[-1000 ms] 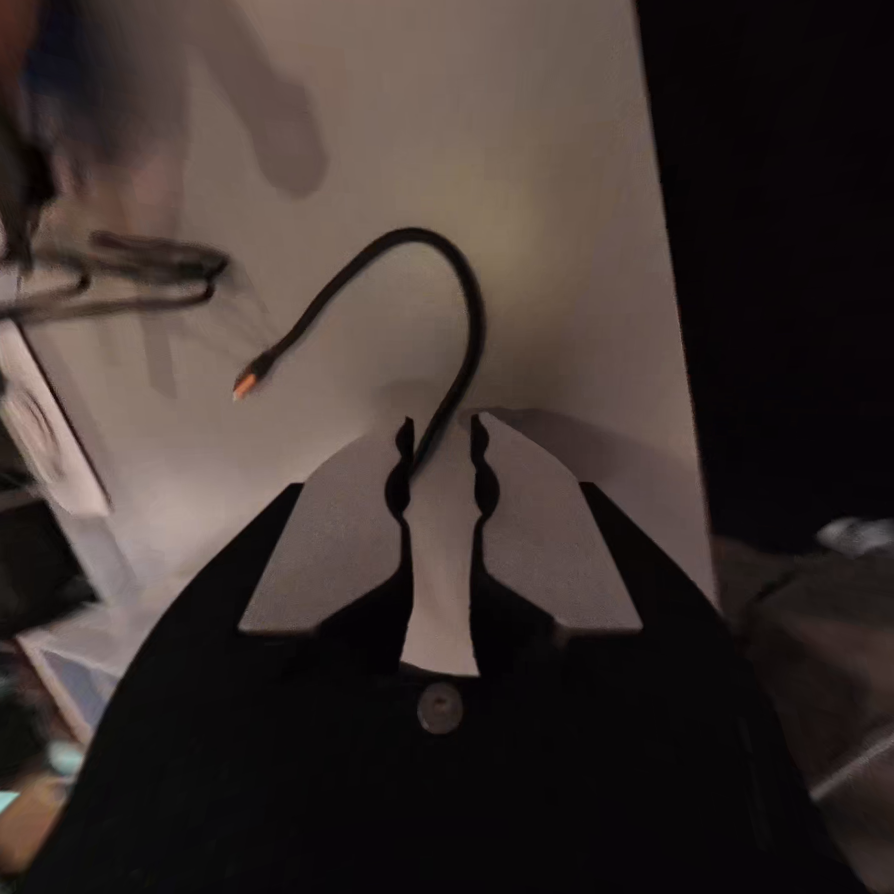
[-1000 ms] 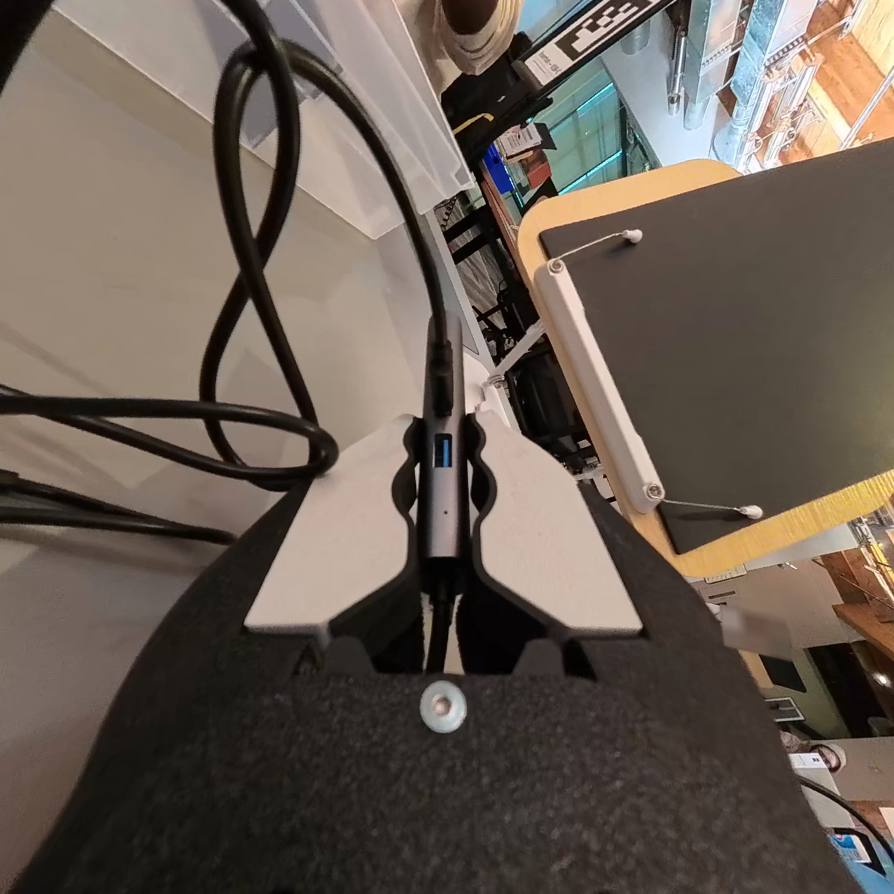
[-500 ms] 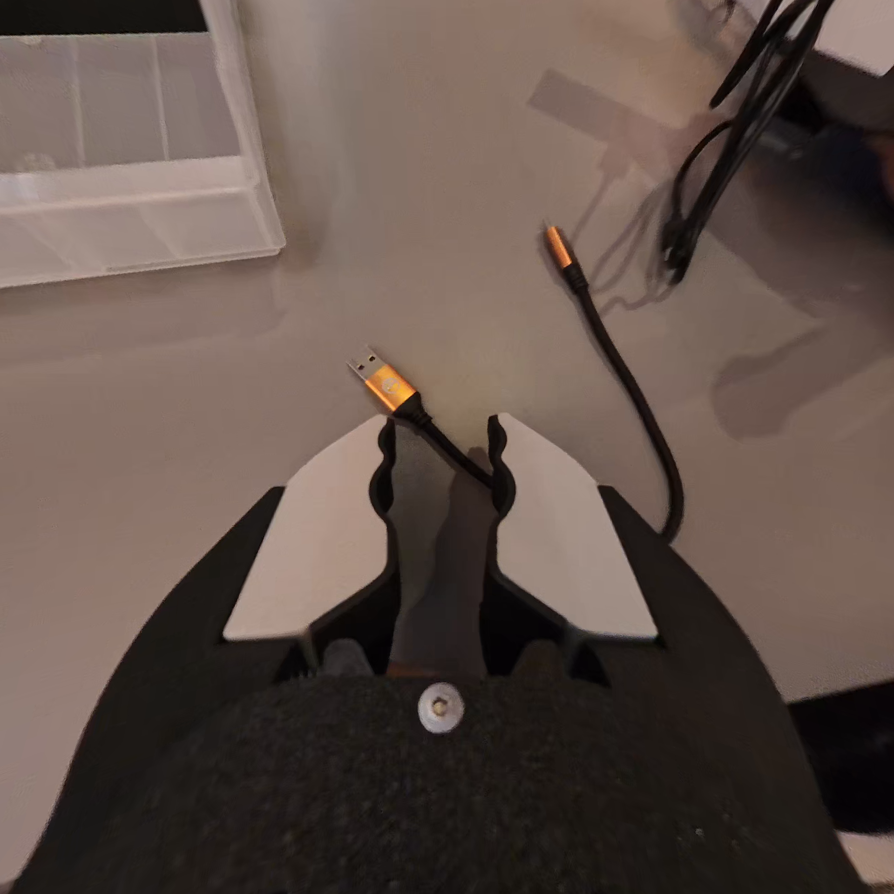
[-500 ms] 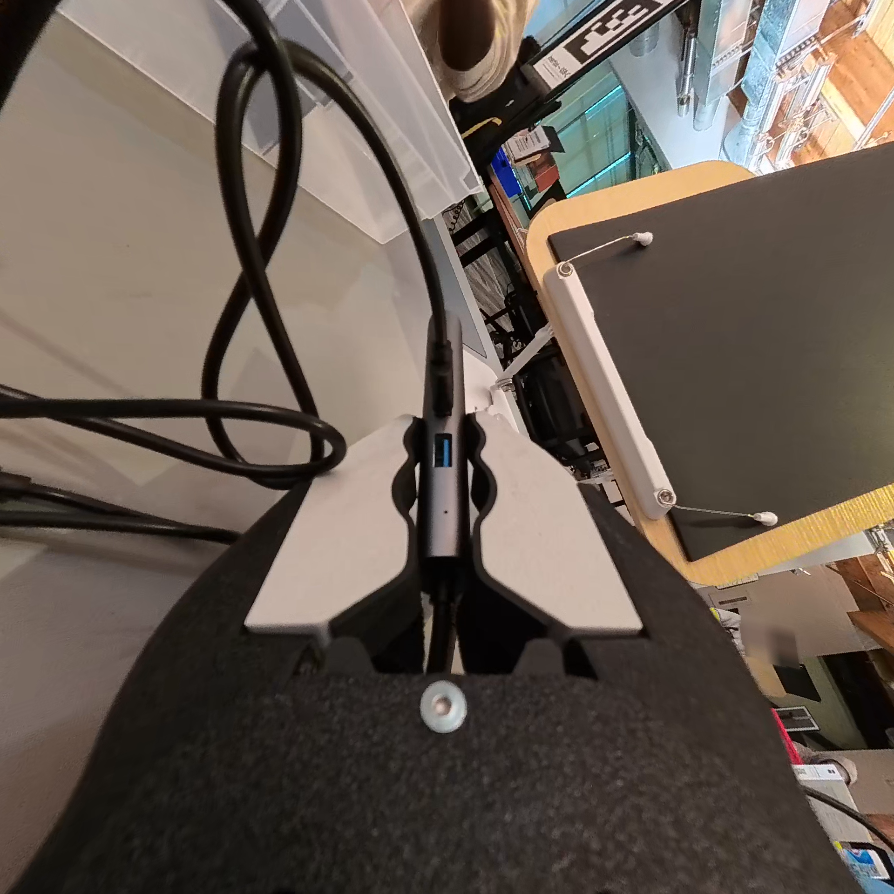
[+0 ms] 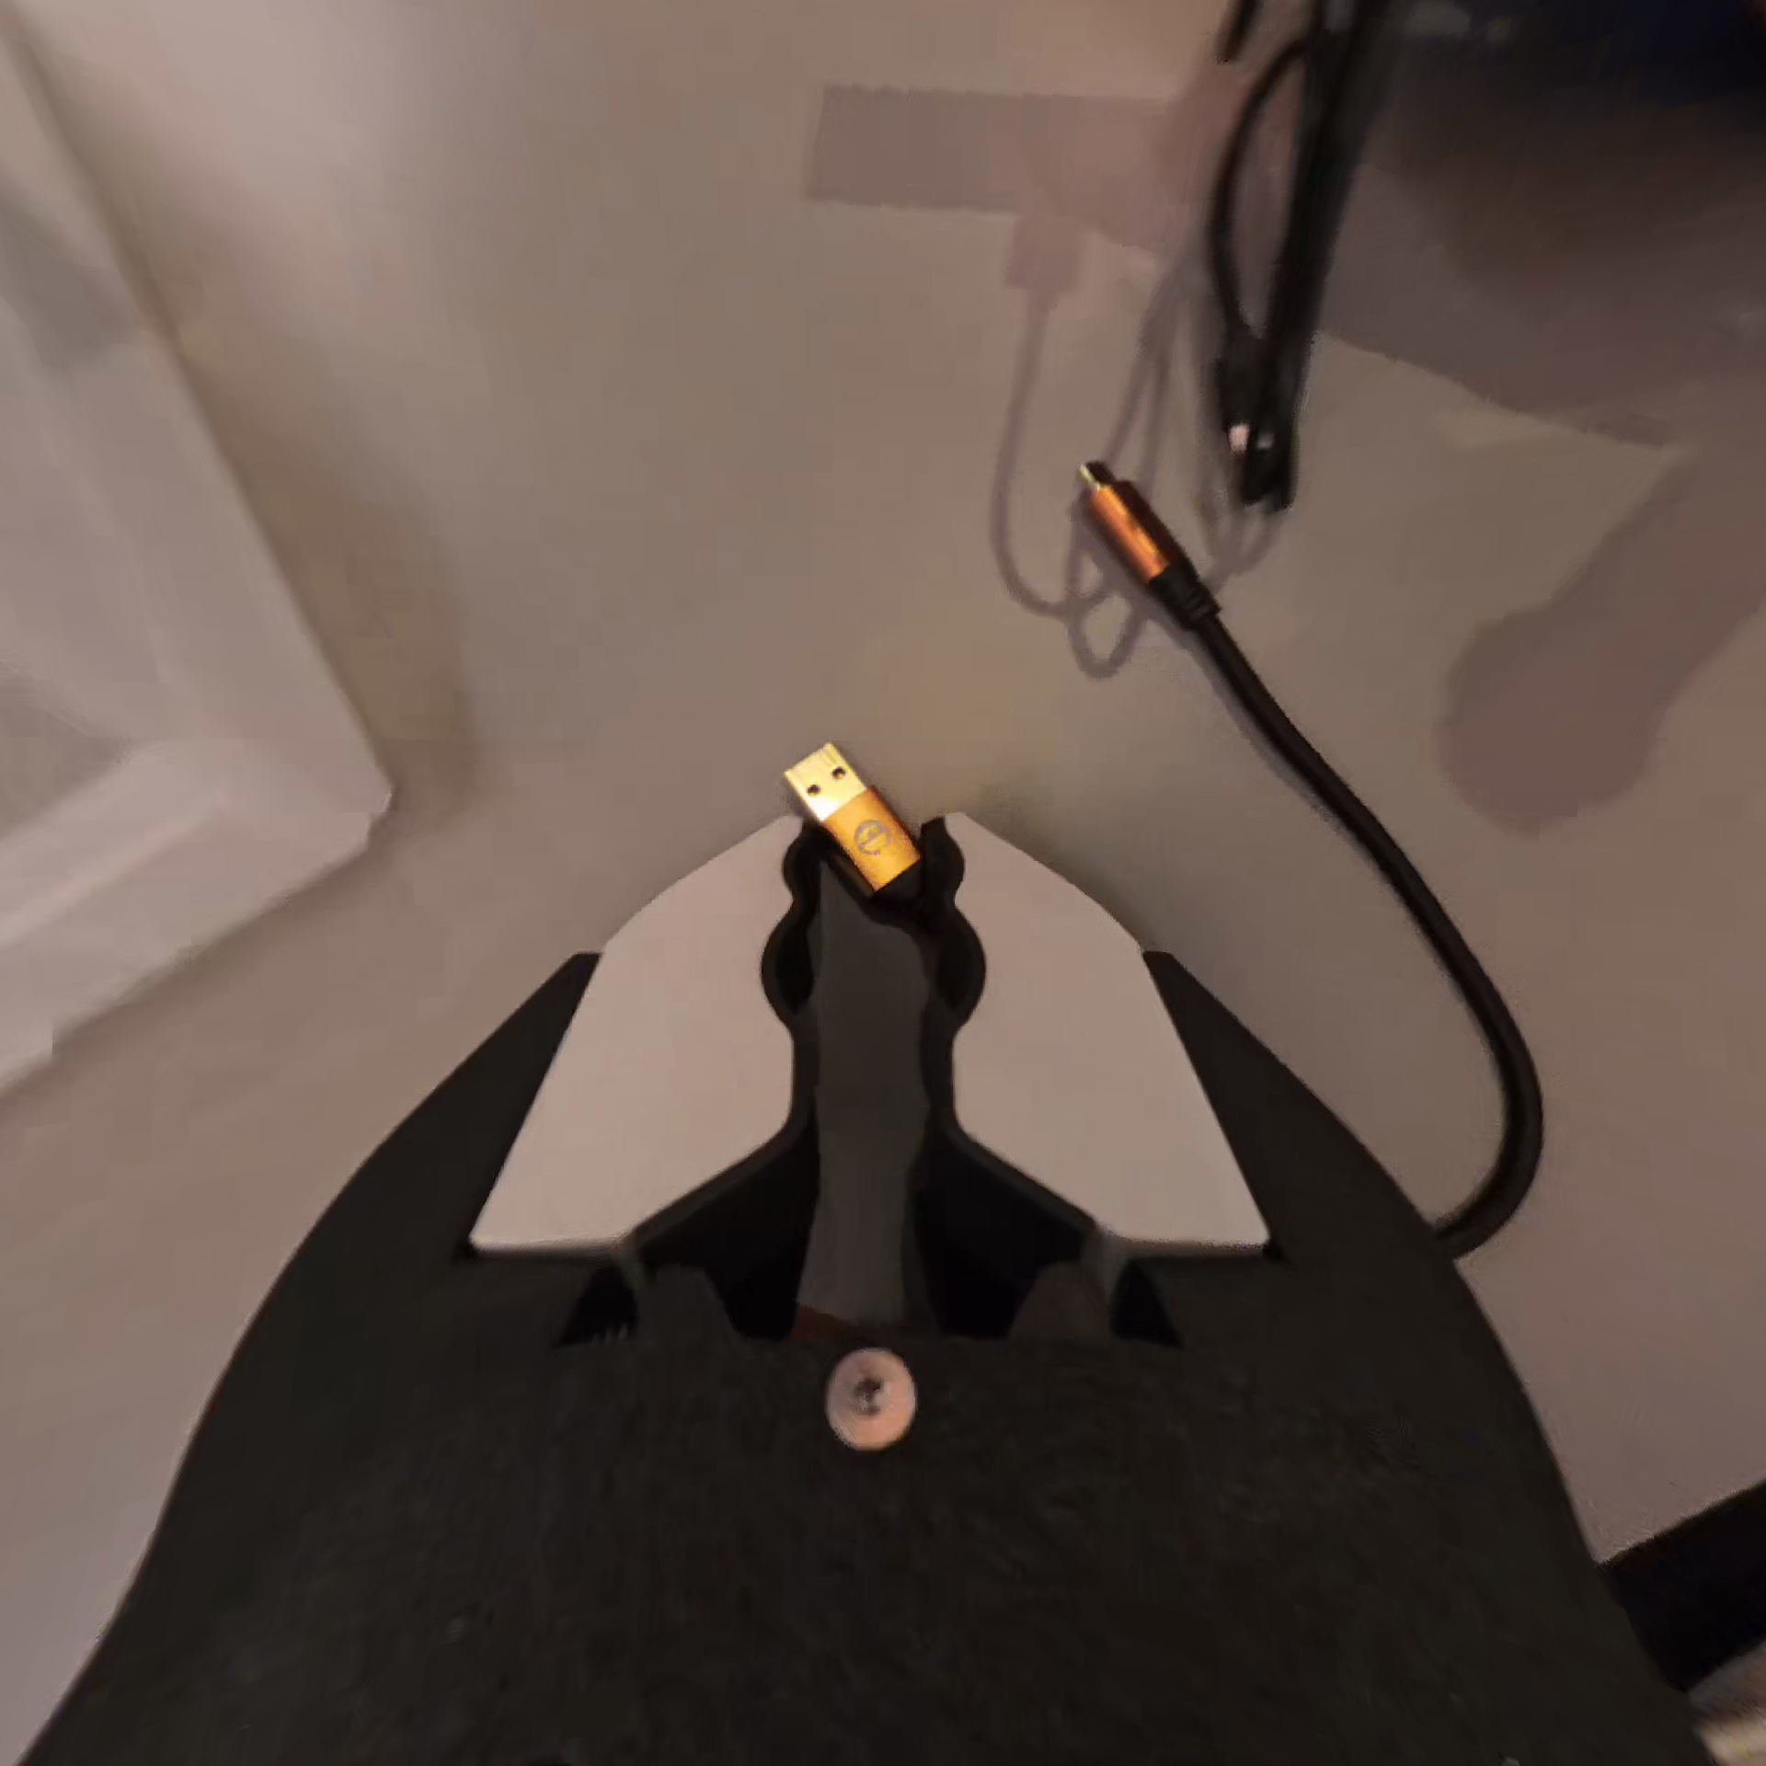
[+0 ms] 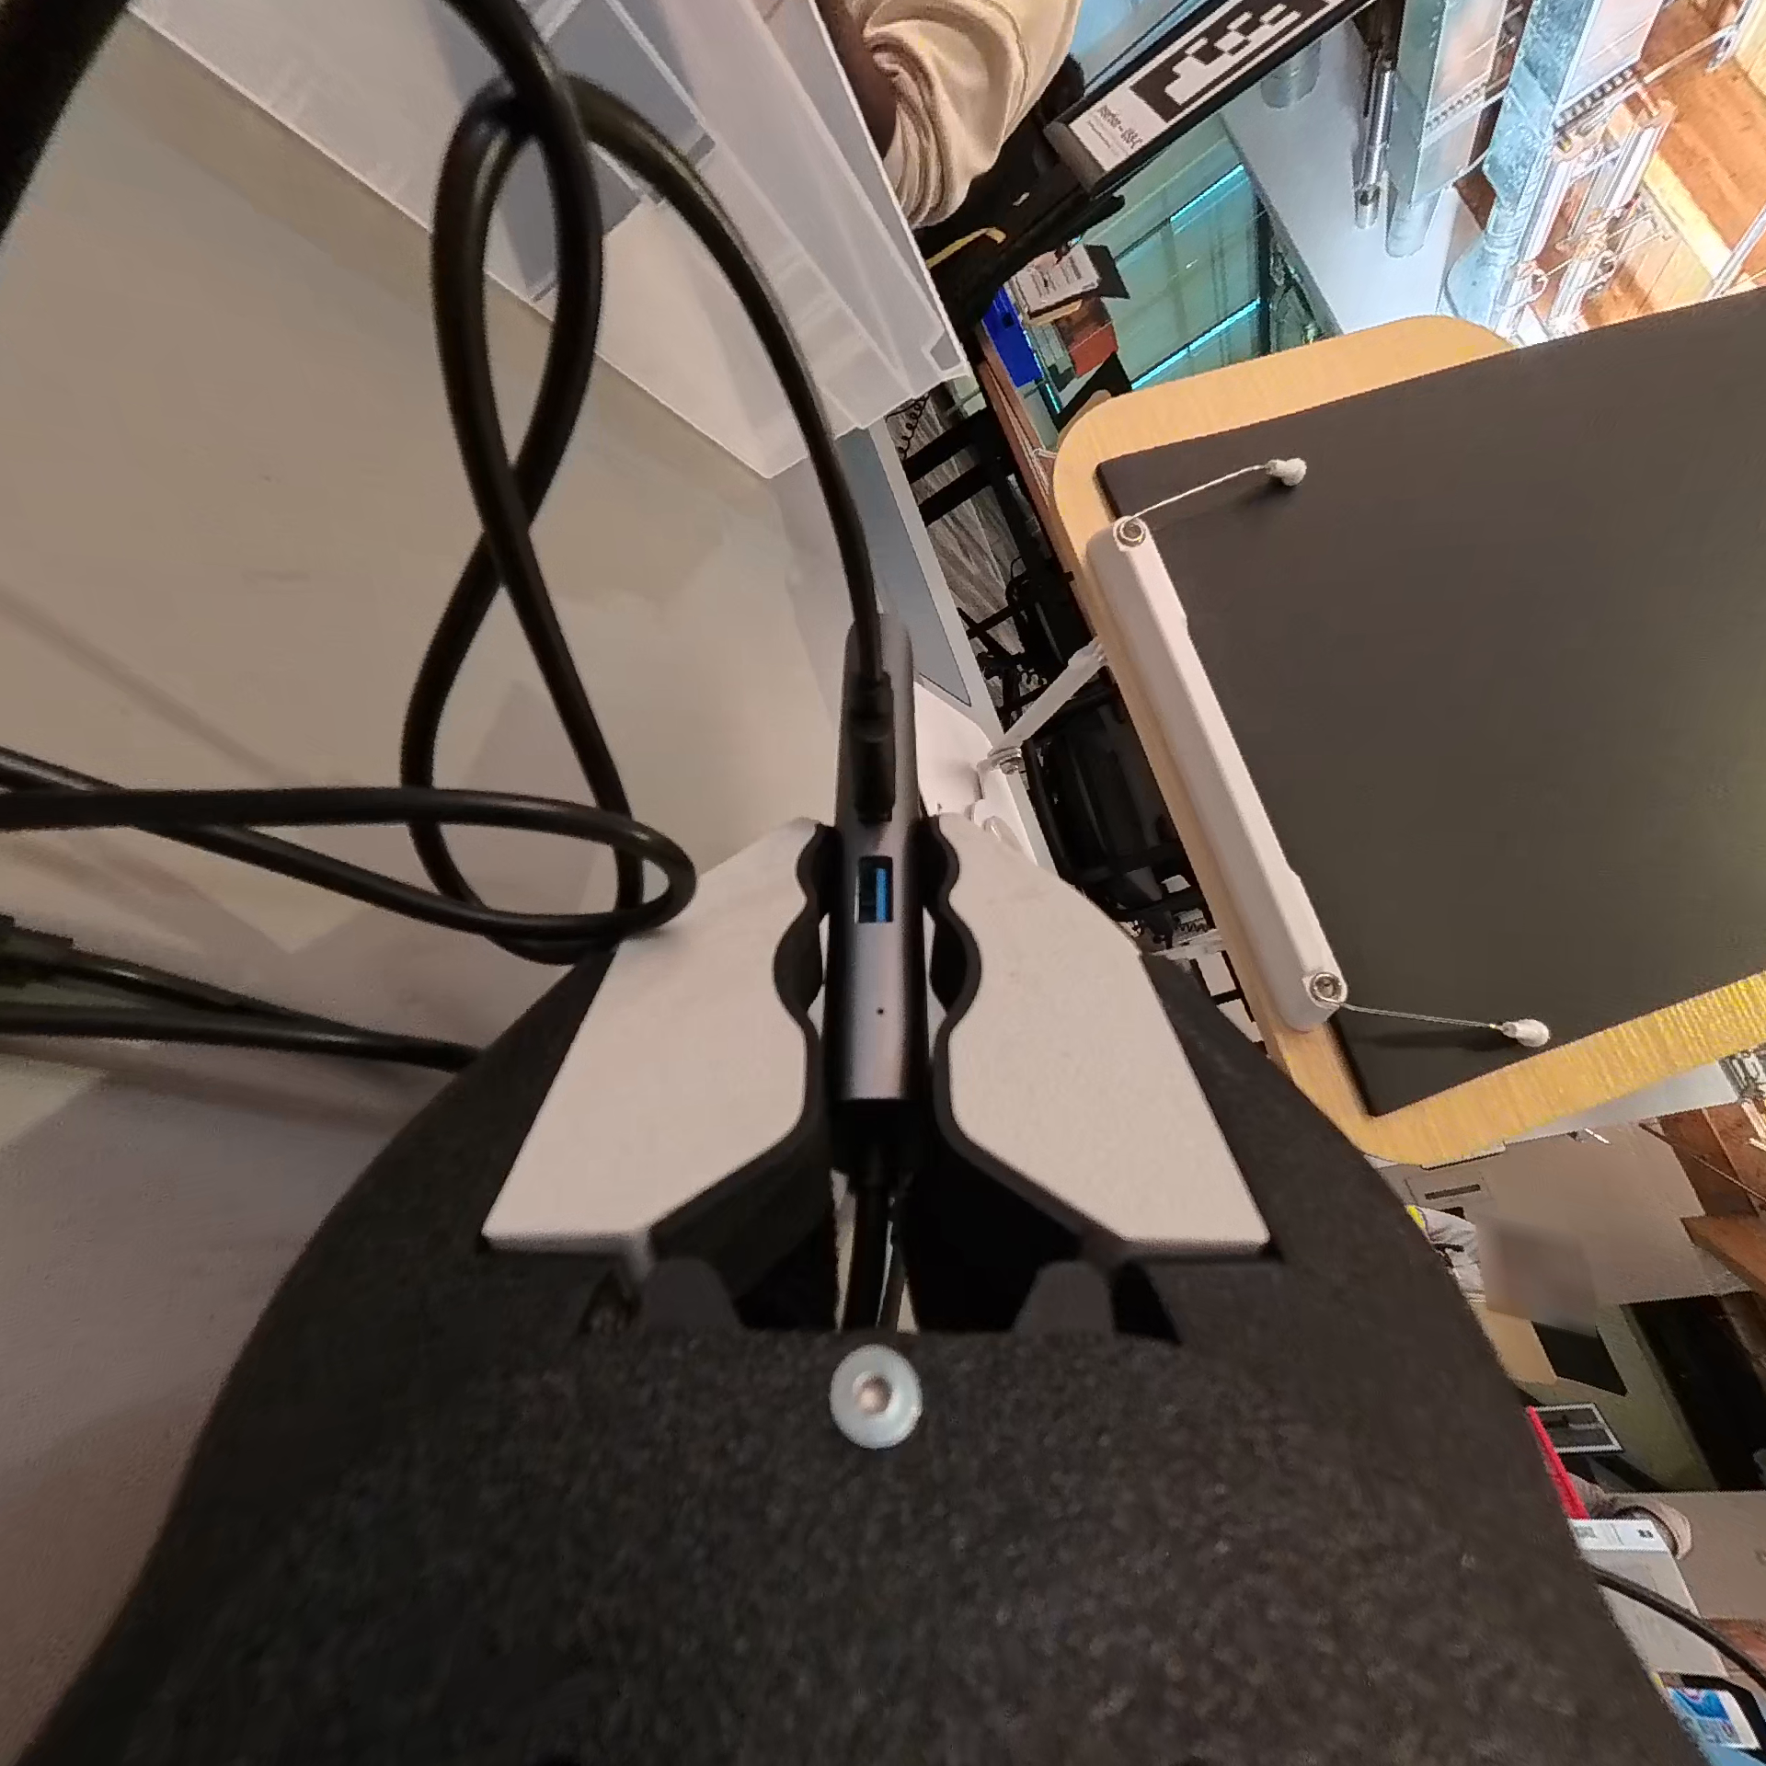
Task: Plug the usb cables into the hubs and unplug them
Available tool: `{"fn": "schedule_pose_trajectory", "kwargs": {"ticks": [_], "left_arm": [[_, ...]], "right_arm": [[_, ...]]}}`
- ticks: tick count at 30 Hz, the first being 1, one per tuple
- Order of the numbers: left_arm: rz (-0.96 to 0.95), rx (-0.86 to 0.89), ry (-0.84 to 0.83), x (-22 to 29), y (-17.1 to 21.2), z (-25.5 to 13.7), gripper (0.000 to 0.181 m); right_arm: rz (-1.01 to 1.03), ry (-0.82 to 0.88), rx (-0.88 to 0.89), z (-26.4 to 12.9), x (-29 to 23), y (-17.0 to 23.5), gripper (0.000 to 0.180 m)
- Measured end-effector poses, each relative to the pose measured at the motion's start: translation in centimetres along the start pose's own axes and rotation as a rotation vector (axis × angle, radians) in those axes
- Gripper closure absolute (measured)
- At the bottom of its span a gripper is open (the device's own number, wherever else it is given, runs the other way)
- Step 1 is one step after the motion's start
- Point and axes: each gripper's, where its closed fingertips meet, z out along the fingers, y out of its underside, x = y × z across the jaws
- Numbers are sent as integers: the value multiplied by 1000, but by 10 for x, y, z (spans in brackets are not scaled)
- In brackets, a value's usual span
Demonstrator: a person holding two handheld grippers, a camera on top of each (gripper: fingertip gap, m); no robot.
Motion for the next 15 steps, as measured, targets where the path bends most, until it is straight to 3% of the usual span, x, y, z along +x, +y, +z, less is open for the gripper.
{"fn": "schedule_pose_trajectory", "kwargs": {"ticks": [3,7,9,11,15], "left_arm": [[181,1,95,8,-13,10,160],[440,-37,384,38,-16,11,162],[561,-19,443,43,-15,11,162],[560,-46,438,38,-16,11,161],[353,-16,388,28,-18,-2,150]], "right_arm": [[1,-2,1,0,0,0,163],[-4,-7,5,0,-2,-2,163],[-8,-12,6,0,-3,-3,163],[-12,-11,4,0,-4,-3,163],[-11,-8,3,0,-3,-2,163]]}}
